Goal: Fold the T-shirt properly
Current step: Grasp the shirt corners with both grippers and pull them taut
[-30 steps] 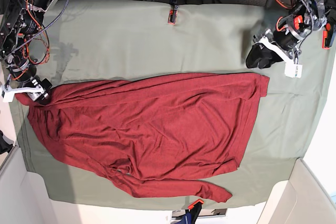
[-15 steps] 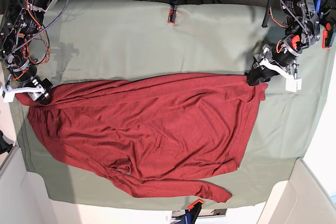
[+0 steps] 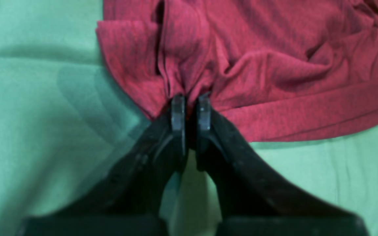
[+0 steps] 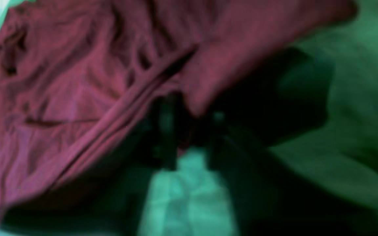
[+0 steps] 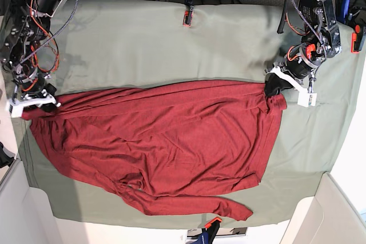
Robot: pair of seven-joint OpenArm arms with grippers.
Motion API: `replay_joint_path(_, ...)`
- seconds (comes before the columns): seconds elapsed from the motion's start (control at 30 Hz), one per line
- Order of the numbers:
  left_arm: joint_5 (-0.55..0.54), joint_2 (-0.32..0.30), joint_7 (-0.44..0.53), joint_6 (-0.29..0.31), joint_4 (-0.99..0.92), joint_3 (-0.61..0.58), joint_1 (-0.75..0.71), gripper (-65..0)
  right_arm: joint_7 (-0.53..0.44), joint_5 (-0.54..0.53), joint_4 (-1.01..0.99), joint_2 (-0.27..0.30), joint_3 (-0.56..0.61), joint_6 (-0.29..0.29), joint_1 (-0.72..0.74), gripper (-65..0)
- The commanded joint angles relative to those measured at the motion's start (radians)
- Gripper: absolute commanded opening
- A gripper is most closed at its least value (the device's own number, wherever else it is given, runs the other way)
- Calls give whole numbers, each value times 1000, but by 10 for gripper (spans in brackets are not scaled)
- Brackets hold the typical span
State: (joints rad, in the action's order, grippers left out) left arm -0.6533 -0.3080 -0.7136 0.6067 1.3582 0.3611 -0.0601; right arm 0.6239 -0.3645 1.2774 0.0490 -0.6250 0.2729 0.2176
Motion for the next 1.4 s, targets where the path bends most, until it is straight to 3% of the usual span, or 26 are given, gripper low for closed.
replay_joint_path(0.0, 6, -14, -3, 11, 10, 3, 10, -650, -18, -9, 7, 7, 17, 29, 38, -650)
replay_joint_path(0.1, 6, -39, -21, 48, 16, 14, 10, -650, 7, -16, 2, 11, 72, 78, 63, -650)
replay_joint_path(0.3, -39, -128, -59, 72, 140, 40, -32, -650, 134, -86, 99, 56, 132, 82, 52, -650)
replay_joint_path(0.57, -60, -225, -78, 82, 370, 40, -183, -650, 198, -145, 347, 121, 132, 83, -138, -650)
replay_joint_path(0.83, -79, -226, -99, 74, 472, 203, -369, -650, 200, -145, 584, 170, 122, 83, -402, -650)
replay_joint_path(1.0, -114, -221, -99, 75, 540, 314, -491, -650, 200, -153, 707, 171, 67, 83, -538, -650)
replay_joint_path(1.37, -113, -198, -84, 90, 568, 339, -557, -650, 195, -167, 768, 170, -3, 94, -678, -650)
